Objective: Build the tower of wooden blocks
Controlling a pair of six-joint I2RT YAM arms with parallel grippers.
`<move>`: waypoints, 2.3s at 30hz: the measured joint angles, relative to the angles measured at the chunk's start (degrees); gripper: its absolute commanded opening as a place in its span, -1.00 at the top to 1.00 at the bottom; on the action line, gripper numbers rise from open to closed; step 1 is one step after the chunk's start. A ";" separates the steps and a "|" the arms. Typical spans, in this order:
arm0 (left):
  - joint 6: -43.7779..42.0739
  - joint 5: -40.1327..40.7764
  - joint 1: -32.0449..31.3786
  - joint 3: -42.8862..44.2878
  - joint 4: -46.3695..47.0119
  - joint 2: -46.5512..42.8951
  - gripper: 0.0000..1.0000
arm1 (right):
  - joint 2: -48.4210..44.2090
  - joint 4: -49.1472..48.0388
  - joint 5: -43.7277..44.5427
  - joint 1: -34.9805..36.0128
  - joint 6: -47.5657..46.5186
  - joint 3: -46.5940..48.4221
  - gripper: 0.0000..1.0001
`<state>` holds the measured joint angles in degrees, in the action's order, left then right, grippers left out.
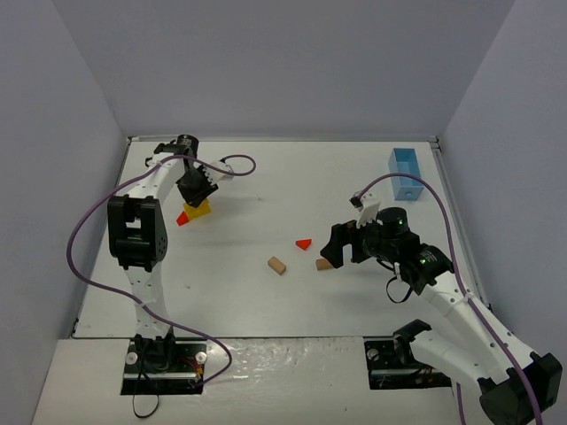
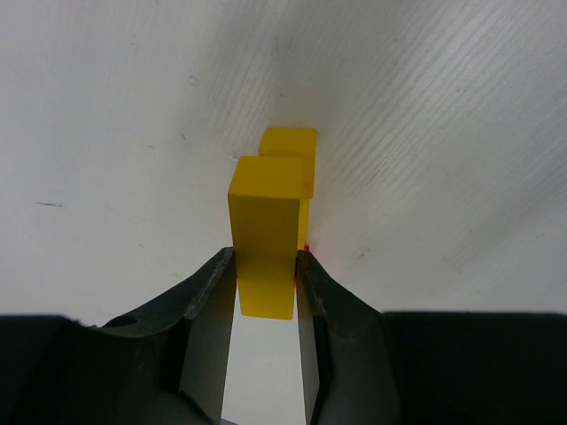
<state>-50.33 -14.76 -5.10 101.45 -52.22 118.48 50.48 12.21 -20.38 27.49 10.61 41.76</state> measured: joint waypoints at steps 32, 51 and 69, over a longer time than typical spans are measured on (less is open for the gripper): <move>1.26 0.87 0.00 -0.09 -0.01 1.06 0.77 | 0.04 0.00 -0.02 0.13 0.00 0.00 -1.00; 1.58 1.11 0.00 -0.09 -0.01 1.16 0.31 | 0.04 0.00 -0.02 0.35 0.00 0.00 -1.00; 2.56 -0.46 0.00 0.02 -0.02 1.11 0.16 | 0.13 0.00 -0.02 0.35 -0.01 0.00 -1.00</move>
<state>-47.77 -15.22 -5.10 101.47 -52.24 119.59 50.61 12.21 -20.40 27.83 10.60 41.76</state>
